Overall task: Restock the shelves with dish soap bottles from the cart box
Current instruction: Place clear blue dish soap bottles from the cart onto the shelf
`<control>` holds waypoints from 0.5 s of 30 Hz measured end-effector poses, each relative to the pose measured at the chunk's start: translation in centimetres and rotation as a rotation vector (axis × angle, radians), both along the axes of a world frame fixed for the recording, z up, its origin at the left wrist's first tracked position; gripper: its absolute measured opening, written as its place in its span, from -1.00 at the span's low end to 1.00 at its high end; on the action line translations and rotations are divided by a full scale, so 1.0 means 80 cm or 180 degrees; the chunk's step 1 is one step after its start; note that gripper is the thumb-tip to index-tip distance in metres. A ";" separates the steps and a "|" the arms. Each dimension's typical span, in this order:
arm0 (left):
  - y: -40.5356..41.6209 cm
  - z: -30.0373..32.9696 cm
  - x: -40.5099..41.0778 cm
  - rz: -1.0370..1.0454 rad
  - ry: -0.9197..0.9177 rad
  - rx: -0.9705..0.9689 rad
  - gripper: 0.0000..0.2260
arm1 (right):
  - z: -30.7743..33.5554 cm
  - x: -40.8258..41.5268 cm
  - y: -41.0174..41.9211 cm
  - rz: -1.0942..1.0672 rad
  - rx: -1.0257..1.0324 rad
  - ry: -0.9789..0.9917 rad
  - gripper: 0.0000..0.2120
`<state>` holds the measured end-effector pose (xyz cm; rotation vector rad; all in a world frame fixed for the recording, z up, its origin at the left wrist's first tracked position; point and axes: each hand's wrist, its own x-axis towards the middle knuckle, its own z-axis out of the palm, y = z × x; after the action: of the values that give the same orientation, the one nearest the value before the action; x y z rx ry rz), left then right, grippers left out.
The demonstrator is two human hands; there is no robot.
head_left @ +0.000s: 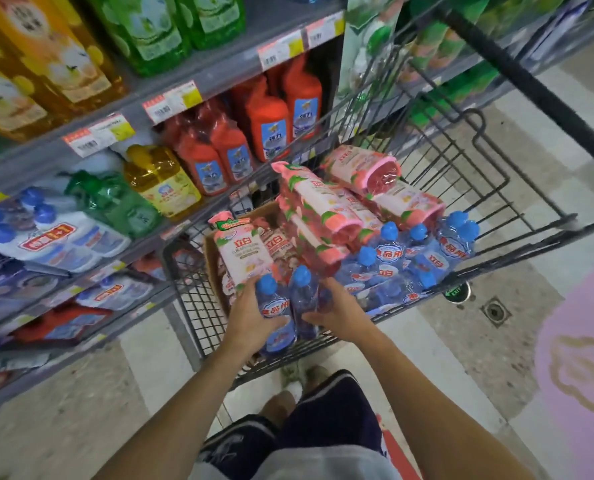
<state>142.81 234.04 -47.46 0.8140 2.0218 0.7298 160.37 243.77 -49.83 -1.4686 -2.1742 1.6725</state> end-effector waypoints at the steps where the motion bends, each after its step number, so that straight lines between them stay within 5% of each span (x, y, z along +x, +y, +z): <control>1: -0.003 0.000 0.000 0.0111 -0.0030 -0.0006 -0.23 | -0.002 0.000 -0.002 0.0024 -0.0071 0.0019 -0.44; 5: -0.016 0.006 -0.003 0.0532 -0.0224 0.0029 -0.28 | 0.003 -0.006 0.004 0.0236 -0.0030 -0.0024 -0.39; 11: -0.031 0.006 0.014 0.1030 -0.0558 0.0141 -0.30 | 0.011 -0.003 -0.008 0.0441 0.0992 -0.0189 -0.15; 15: -0.037 0.009 0.030 0.1425 -0.0536 0.0194 -0.37 | 0.010 -0.002 -0.009 0.0641 0.0678 0.0063 -0.22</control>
<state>145.22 231.10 -46.71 0.3151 2.0539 1.0754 160.20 243.04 -49.06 -1.2112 -2.4706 1.4401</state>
